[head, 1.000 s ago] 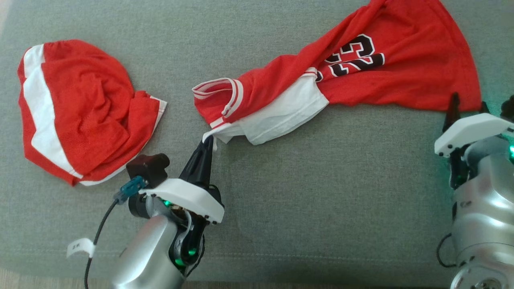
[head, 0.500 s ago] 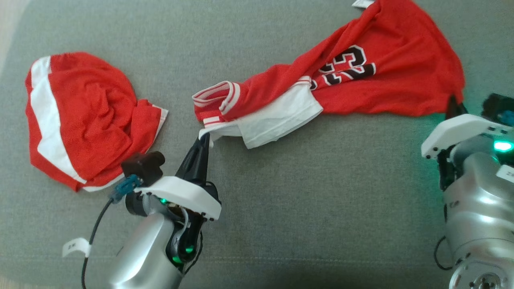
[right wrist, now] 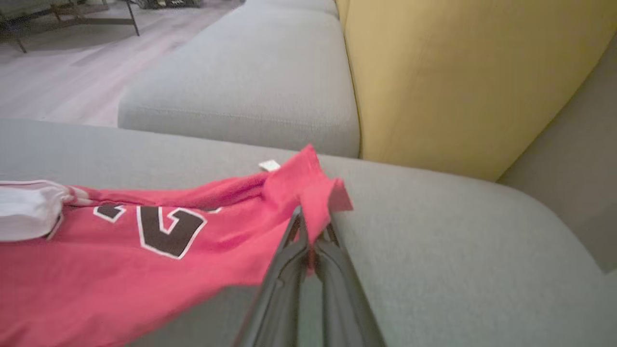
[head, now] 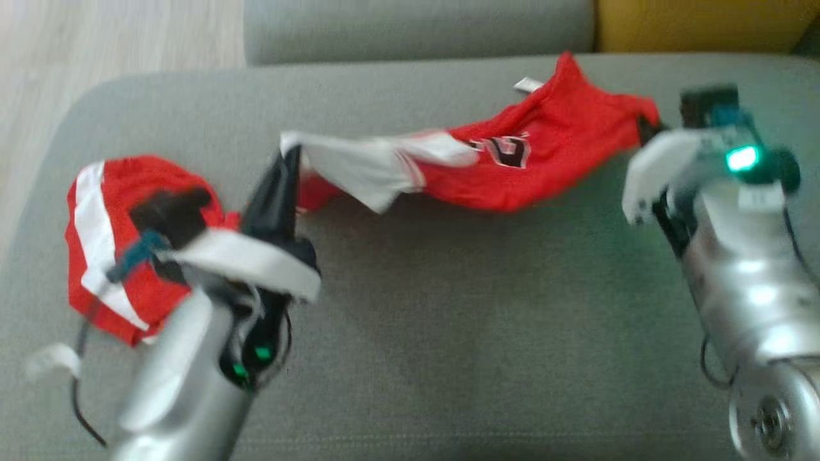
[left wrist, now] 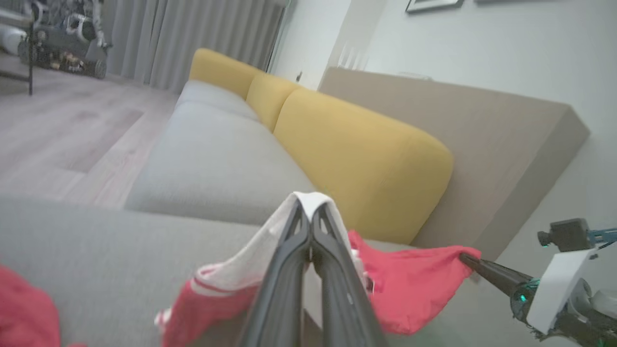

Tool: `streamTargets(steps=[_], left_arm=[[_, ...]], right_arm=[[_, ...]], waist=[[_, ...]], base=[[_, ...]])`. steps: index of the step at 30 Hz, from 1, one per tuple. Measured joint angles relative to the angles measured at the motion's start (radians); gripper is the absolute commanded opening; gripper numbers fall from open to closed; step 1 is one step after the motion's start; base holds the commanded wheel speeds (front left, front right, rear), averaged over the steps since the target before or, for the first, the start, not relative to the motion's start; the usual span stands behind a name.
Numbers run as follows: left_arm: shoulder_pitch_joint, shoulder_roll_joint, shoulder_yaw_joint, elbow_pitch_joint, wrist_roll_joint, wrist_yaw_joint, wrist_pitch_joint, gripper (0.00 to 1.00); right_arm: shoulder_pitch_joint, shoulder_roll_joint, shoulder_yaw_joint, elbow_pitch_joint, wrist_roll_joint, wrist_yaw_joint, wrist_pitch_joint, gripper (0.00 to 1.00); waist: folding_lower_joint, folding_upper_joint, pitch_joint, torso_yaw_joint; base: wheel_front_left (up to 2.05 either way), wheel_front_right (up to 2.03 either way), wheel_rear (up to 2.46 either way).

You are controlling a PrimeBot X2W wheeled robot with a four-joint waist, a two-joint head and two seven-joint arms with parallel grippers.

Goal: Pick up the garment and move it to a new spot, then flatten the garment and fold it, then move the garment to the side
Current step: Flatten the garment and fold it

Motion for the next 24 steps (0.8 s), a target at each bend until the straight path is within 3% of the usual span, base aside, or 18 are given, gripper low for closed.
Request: streamTargets(steps=[5,11,17,24], left_arm=[[-0.058,0.026,0.027,-0.078,-0.011,0.022,0.055,0.00],[-0.122,0.064,0.066,-0.141,-0.020,0.053,0.123,0.00],[-0.135,0.091,0.085,-0.225,-0.031,0.079,0.178,0.00],[-0.147,0.143,0.086,-0.318,-0.025,0.104,0.257,0.00]], right_arm=[[-0.086,-0.011,0.136,0.019,0.117,0.000,0.042,0.00],[-0.136,-0.070,0.280,-0.027,0.324,0.000,0.100,0.00],[-0.123,-0.186,0.406,-0.215,0.518,0.000,0.209,0.00],[-0.069,-0.350,0.409,-0.489,0.622,0.000,0.391,0.00]], waist=[[0.0000,0.0000,-0.055,-0.019],[0.0000,0.0000,-0.110,-0.050],[0.0000,0.0000,-0.145,-0.066],[0.0000,0.0000,-0.139,-0.080]], base=[[0.00,0.00,0.00],[0.00,0.00,0.00],[0.00,0.00,0.00],[0.00,0.00,0.00]])
